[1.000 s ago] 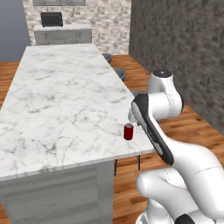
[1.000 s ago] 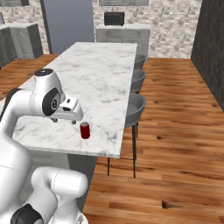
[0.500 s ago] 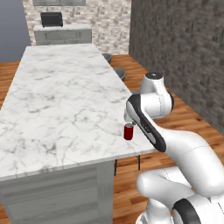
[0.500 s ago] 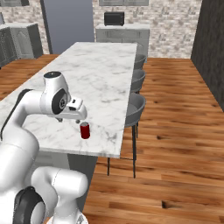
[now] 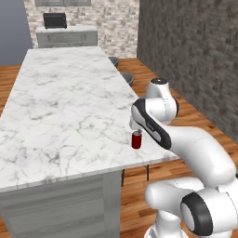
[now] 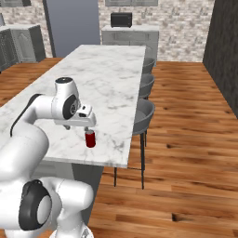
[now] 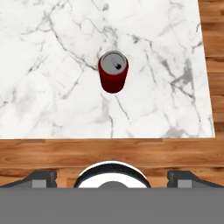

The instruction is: Four empty soda cans are scattered around the kitchen. Gather all the cans and cluster them next to the stove for recycling.

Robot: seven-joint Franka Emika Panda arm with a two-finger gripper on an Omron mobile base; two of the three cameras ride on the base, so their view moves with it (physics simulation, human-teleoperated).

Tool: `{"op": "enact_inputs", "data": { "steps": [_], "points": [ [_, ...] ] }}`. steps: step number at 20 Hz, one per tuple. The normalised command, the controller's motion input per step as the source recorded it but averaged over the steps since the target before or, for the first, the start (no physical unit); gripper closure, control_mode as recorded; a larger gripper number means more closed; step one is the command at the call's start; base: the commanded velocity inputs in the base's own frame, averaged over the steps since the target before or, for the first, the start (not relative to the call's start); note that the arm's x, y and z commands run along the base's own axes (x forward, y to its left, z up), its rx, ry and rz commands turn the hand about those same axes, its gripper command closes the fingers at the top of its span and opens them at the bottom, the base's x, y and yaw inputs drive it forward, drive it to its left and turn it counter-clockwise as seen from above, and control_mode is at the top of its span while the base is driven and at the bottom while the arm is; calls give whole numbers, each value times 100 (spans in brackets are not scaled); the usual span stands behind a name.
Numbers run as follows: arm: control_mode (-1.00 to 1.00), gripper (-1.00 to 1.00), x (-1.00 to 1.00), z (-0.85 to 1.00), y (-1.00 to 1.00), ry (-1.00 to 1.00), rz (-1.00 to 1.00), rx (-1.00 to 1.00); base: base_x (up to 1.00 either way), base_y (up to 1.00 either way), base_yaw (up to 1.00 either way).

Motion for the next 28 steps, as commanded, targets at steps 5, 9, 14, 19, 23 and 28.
{"op": "enact_inputs", "data": {
  "steps": [5, 9, 14, 19, 23, 28],
  "points": [
    [-100, -100, 30, -14, 2, 2, 0, 0, 0, 0, 0],
    [-100, -100, 33, -18, 2, 0, 0, 0, 0, 0, 0],
    [-100, -100, 29, -16, 0, 5, 0, 0, 0, 0, 0],
    [-100, -100, 24, -17, 0, 4, 0, 0, 0, 0, 0],
    [-100, -100, 23, -13, 0, 6, 0, 0, 0, 0, 0],
    [-100, -100, 22, -17, 0, 4, 0, 0, 0, 0, 0]
  ]
}}
